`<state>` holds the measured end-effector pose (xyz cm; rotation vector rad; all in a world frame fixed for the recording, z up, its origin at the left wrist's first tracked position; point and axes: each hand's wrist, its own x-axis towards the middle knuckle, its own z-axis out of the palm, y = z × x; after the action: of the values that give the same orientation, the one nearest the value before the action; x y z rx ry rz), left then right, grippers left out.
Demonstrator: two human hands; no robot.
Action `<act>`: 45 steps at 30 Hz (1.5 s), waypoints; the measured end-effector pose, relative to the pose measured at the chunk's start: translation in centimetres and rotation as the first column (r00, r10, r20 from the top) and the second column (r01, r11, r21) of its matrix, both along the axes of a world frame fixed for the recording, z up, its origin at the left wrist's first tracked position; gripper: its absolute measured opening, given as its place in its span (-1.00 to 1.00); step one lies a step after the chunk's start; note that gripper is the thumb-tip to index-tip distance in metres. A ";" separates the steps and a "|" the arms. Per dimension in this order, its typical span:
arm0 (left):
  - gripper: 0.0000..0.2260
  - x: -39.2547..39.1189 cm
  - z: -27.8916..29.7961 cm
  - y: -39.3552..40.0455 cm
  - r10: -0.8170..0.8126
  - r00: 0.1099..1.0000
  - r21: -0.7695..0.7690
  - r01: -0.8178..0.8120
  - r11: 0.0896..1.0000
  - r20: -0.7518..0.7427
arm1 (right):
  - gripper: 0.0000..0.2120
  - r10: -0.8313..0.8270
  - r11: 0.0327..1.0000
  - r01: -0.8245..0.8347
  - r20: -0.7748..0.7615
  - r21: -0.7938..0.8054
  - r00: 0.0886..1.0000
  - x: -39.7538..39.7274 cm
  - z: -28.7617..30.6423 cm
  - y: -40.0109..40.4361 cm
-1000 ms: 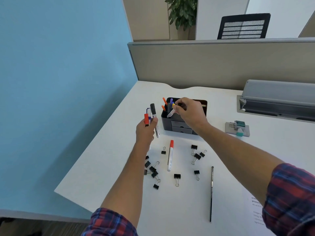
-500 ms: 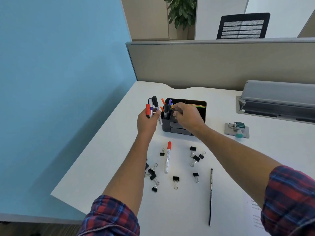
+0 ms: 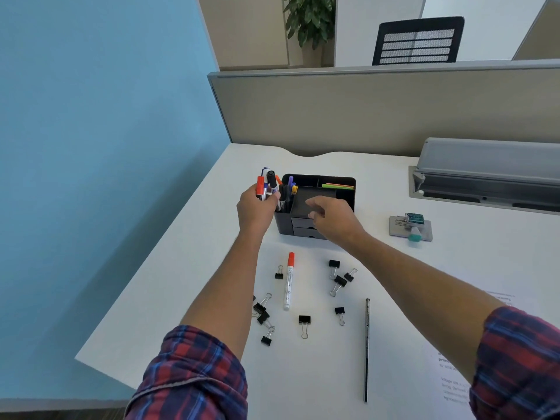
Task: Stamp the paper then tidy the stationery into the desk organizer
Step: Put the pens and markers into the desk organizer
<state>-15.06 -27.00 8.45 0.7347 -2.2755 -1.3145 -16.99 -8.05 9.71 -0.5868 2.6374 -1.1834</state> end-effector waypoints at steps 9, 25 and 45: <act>-0.87 -0.2 -1.2 0.3 -0.033 0.992 0.056 0.026 0.998 0.125 | -0.62 0.014 1.000 -0.014 0.002 0.003 1.000 0.0 -0.5 0.0; -0.64 0.1 -0.4 0.4 -0.206 0.945 0.160 0.169 0.973 0.255 | -0.27 0.125 0.991 -0.122 -0.045 0.058 0.991 -0.7 0.0 -3.2; -0.75 -0.5 2.5 -2.0 -0.045 0.998 -0.065 0.041 0.997 -0.052 | -0.15 0.333 0.892 -0.287 -0.077 0.350 0.940 -0.8 -1.9 -3.0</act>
<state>-15.57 -28.96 11.00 0.6247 -2.2909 -1.2591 -17.79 -11.06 7.79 -1.0027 2.6323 -0.6040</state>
